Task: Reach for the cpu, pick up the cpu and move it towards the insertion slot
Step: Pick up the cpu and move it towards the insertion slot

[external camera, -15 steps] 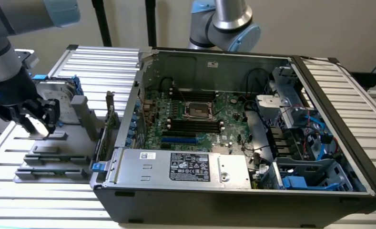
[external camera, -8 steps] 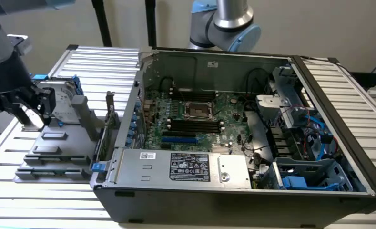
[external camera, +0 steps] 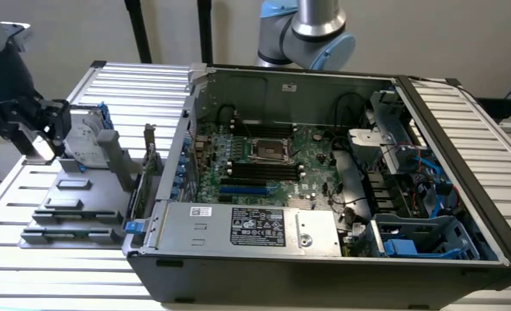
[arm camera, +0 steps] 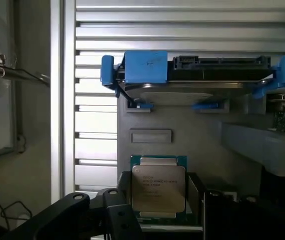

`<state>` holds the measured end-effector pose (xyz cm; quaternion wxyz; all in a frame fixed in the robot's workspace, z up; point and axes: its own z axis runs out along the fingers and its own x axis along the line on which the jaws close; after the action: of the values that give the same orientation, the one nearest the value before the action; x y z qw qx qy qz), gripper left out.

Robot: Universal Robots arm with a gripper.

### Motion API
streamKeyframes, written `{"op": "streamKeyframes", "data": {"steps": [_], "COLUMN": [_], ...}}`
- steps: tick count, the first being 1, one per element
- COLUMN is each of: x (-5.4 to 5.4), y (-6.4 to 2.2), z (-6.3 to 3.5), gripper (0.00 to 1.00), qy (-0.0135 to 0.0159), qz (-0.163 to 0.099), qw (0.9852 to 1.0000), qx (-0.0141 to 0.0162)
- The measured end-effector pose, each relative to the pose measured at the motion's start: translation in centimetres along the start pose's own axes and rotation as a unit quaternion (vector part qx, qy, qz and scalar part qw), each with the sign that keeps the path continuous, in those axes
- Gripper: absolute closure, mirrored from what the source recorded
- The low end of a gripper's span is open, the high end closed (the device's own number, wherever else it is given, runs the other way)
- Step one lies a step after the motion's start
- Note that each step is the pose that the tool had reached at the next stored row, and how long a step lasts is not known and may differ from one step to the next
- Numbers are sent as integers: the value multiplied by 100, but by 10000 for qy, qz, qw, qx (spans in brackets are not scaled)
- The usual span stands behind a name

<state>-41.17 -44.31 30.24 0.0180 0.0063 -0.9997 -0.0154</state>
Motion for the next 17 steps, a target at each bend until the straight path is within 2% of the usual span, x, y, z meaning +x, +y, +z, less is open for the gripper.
{"op": "streamKeyframes", "data": {"steps": [4, 7, 17], "x": [-83, -201, -644], "y": [-5, -13, -42], "z": [-186, -312, -669], "gripper": [46, 46, 46], "qy": [-1, 0, -1], "qz": [0, 0, -3], "qw": [10000, 10000, 10000], "qx": [-1, -11, -82]}}
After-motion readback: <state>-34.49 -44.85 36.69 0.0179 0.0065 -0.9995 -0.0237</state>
